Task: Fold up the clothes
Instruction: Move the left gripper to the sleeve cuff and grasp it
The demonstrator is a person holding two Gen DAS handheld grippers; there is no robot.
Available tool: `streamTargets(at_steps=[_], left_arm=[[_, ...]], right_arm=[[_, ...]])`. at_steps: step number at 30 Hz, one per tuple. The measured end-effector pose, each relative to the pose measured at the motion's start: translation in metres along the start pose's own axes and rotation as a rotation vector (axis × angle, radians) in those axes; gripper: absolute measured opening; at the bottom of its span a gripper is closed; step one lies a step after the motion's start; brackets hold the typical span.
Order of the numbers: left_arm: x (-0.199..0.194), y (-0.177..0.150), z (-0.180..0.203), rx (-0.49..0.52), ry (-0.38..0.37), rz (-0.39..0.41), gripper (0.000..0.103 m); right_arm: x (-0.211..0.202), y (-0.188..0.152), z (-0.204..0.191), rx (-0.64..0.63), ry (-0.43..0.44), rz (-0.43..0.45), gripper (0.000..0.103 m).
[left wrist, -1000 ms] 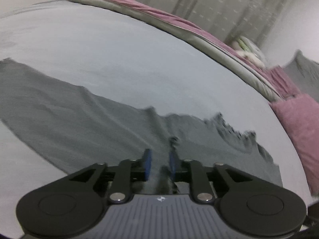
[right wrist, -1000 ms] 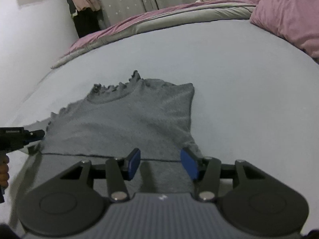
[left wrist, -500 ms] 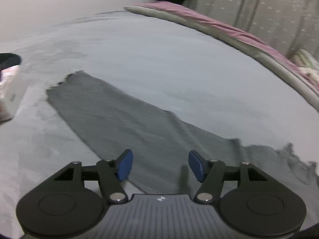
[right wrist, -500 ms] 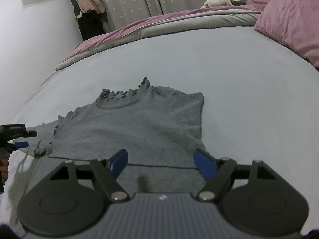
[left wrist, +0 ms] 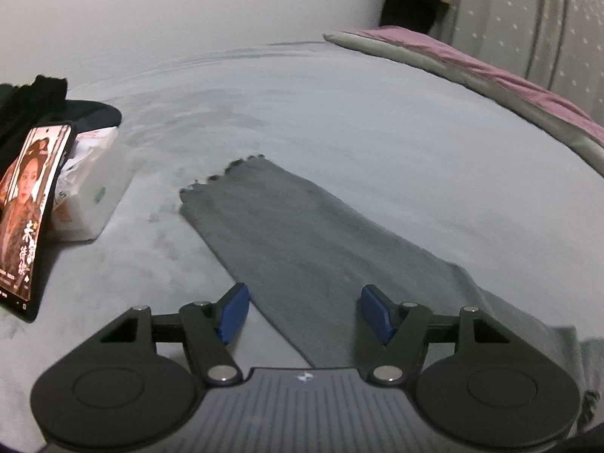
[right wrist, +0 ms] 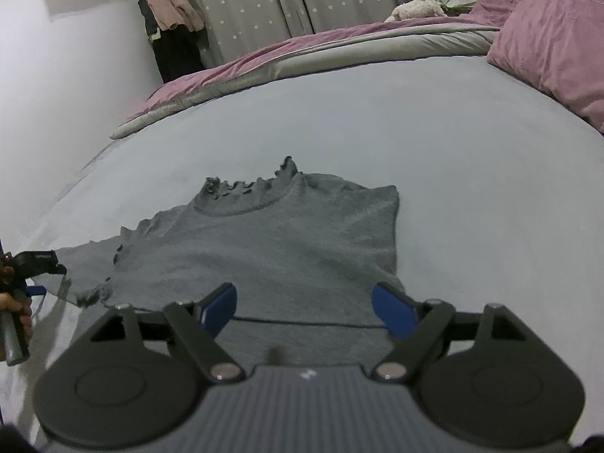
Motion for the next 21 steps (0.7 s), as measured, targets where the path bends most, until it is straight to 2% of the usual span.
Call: streamTargets(at_steps=[8, 14, 16, 19, 21], left_arm=[[0.013, 0.011, -0.022, -0.165, -0.081, 0.082, 0.062], [0.023, 0.018, -0.045, -0.316, -0.155, 0.139, 0.039], [0.026, 0.018, -0.051, -0.357, -0.171, 0.149, 0.025], [0.032, 0.018, -0.058, -0.399, -0.183, 0.154, 0.012], [0.035, 0.018, -0.061, -0.423, -0.196, 0.157, 0.008]], right_arm=[[0.007, -0.001, -0.020, -0.011, 0.035, -0.009, 0.083], [0.011, -0.002, -0.034, -0.023, 0.057, -0.015, 0.083], [0.012, -0.003, -0.038, -0.028, 0.062, -0.016, 0.083], [0.014, -0.003, -0.041, -0.028, 0.068, -0.021, 0.083], [0.016, -0.004, -0.043, -0.028, 0.072, -0.025, 0.083]])
Point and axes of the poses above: each gripper's, at about its wrist camera, not at the fingertips, and x roughly the way its jaws point, z to its right, y to its top, the point moved 7 cm from there along x, roughly the way its jaws point, and after that the axes turned 3 degrees about -x, right-handed, at the moved point
